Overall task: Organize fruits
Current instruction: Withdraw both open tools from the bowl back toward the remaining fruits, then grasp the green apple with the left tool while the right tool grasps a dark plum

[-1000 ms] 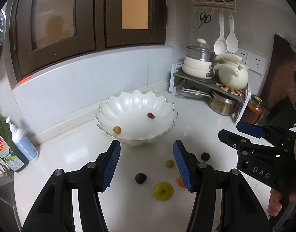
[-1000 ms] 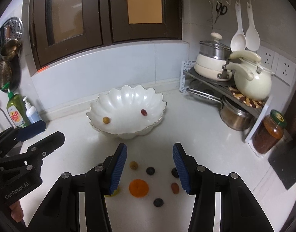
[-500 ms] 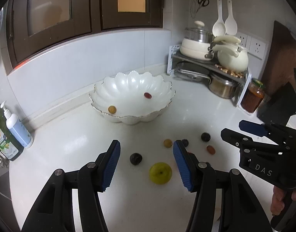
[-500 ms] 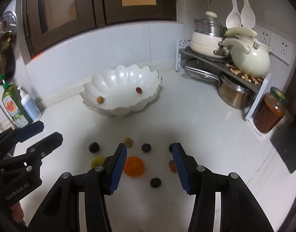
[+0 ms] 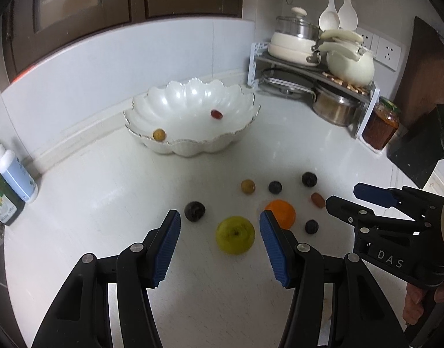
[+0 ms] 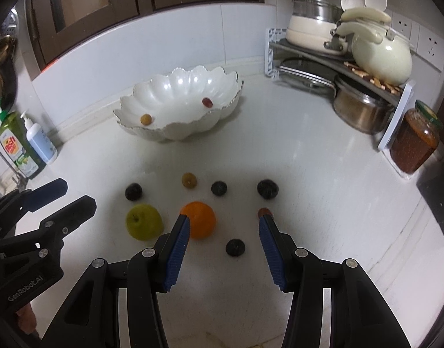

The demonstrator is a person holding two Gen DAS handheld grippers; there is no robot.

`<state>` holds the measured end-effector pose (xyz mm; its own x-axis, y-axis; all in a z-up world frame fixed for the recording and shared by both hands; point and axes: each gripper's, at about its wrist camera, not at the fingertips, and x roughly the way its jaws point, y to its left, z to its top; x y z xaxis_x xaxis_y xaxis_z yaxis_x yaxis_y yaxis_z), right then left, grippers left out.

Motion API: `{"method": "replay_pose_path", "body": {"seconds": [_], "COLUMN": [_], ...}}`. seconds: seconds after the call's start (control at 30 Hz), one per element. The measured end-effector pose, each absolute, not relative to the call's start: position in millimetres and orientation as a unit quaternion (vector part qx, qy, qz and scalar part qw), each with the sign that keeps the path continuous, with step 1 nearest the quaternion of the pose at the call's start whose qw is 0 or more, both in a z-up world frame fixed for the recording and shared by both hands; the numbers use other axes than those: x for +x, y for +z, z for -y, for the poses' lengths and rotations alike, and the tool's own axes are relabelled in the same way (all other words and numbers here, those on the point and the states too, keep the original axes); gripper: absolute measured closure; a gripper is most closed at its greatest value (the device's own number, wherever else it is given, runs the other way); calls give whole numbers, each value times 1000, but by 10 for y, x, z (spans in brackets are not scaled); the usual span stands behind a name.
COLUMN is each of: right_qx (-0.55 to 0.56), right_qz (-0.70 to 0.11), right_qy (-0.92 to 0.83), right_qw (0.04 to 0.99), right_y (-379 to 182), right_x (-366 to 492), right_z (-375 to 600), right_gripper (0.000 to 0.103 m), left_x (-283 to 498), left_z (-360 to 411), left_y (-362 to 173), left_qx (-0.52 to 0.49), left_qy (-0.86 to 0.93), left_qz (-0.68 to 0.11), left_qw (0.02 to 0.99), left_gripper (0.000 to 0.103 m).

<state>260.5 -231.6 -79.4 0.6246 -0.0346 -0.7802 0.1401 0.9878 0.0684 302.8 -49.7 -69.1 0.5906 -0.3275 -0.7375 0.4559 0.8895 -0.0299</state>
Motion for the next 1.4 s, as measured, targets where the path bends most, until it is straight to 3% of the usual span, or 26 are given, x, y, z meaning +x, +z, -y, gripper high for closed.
{"method": "replay_pose_path", "body": {"seconds": [1.03, 1.4], "right_qx": [50, 62], "right_qz": [-472, -478], "right_qy": [-40, -35], "right_qw": [879, 876], "right_y": [-1460, -1593], "right_x": [2746, 2802], "right_z": [2397, 2423], "right_gripper": [54, 68], "left_x": [3181, 3255], "left_z": [789, 845], "left_y": [-1391, -1490], "left_qx": [107, 106], "left_qy": [-238, -231], "left_qz": [-433, -437], "left_qw": [863, 863], "left_gripper": [45, 45]}}
